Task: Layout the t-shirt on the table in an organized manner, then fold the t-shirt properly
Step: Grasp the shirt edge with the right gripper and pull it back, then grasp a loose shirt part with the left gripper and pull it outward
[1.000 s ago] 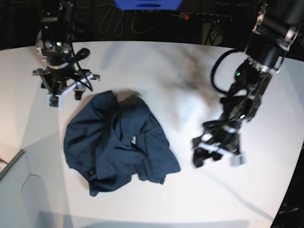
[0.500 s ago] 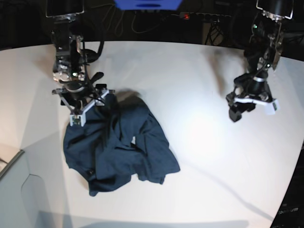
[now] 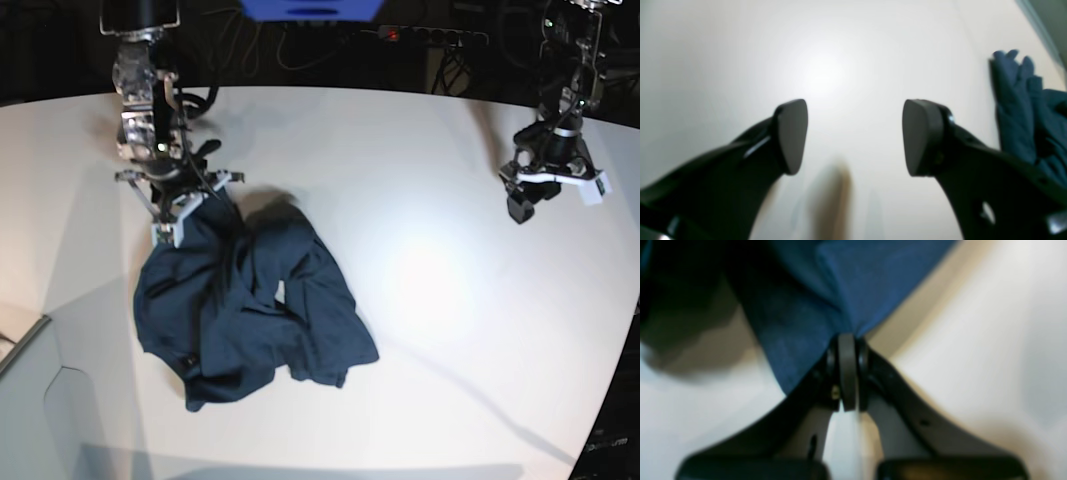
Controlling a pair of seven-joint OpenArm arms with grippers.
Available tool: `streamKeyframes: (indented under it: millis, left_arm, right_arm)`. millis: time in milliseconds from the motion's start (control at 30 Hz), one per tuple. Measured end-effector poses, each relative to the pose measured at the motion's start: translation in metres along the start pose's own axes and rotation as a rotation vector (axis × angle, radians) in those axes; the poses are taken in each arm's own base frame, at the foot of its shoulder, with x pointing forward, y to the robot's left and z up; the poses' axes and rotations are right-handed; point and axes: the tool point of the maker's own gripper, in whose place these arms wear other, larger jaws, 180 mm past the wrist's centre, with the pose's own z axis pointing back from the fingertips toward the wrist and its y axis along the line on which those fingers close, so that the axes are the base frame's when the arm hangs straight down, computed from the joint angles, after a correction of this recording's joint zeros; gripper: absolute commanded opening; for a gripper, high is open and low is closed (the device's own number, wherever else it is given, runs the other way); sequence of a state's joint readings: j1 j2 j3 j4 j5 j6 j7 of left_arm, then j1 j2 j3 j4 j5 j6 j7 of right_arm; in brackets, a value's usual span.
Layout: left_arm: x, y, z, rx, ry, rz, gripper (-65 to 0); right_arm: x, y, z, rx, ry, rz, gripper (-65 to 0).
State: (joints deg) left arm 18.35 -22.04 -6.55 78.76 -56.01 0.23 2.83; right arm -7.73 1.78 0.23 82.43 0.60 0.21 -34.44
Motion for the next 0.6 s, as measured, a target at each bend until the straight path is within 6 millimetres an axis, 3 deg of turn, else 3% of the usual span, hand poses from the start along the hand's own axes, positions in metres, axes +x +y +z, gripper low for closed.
streamKeyframes:
  millis: [67, 200, 300, 600]
  left_arm:
    - [0.002, -0.004, -0.001, -0.009, -0.001, 0.001, -21.8]
    - [0.010, -0.019, 0.001, -0.048, -0.026, -0.002, -21.8]
    - [0.013, -0.032, -0.002, -0.076, -0.037, 0.009, -21.7]
    - [0.003, -0.153, -0.041, -0.327, -0.011, -0.004, -21.7]
  right_arm:
    - [-0.007, -0.012, 0.015, -0.023, -0.006, 0.013, -65.0]
    - [-0.002, -0.028, 0.056, -0.055, -0.089, 0.025, -65.0]
    - [-0.016, -0.036, 0.072, -0.072, -0.072, 0.023, -65.0]
    - [-0.026, -0.086, 0.091, -0.196, -0.068, -0.022, -65.0]
